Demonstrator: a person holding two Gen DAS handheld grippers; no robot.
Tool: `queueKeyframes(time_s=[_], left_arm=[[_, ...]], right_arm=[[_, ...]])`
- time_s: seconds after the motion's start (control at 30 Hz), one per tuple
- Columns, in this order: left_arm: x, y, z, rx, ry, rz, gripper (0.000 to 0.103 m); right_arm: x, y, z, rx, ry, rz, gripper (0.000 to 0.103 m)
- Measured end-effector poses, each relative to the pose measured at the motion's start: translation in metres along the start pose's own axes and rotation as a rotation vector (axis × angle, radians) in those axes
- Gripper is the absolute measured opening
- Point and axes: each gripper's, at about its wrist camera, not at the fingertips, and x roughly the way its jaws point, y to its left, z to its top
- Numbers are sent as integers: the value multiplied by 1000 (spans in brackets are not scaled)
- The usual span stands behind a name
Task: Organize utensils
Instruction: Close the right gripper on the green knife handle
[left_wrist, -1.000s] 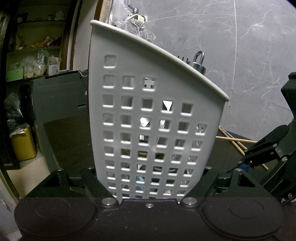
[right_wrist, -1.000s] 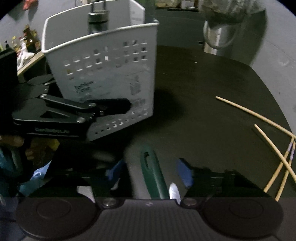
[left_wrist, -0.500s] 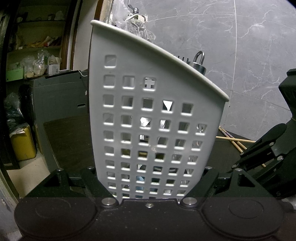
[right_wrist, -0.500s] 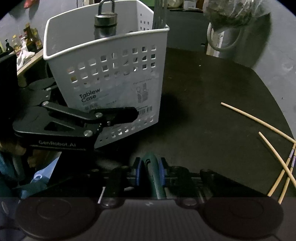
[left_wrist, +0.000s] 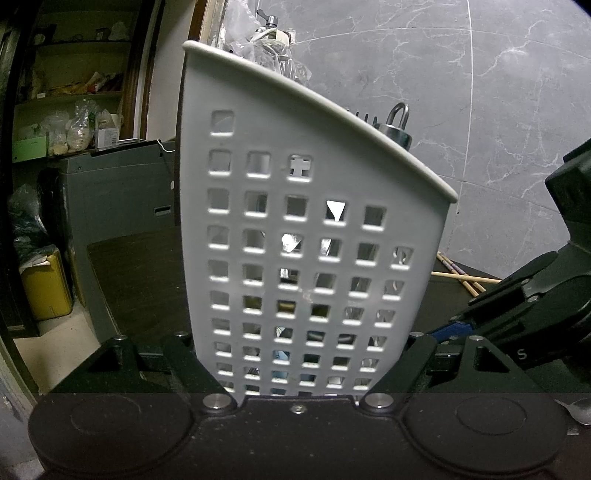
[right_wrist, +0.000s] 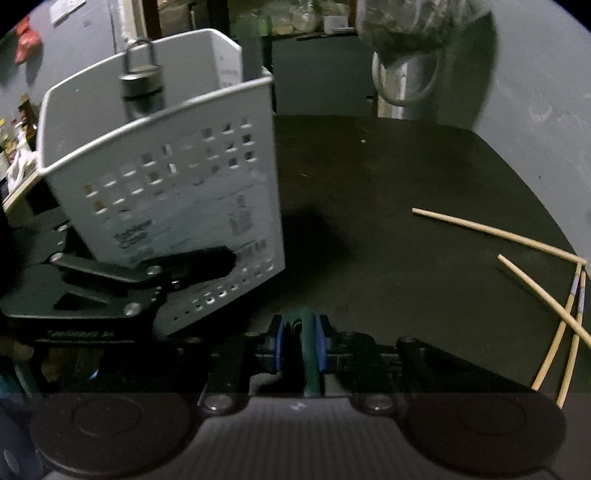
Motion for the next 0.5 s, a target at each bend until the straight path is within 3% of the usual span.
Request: queueKeyframes(time_s=[0.5], left_arm=[[0,0,0,0,0,0,81]], right_arm=[[0,-7,0,21,-26,6,15]])
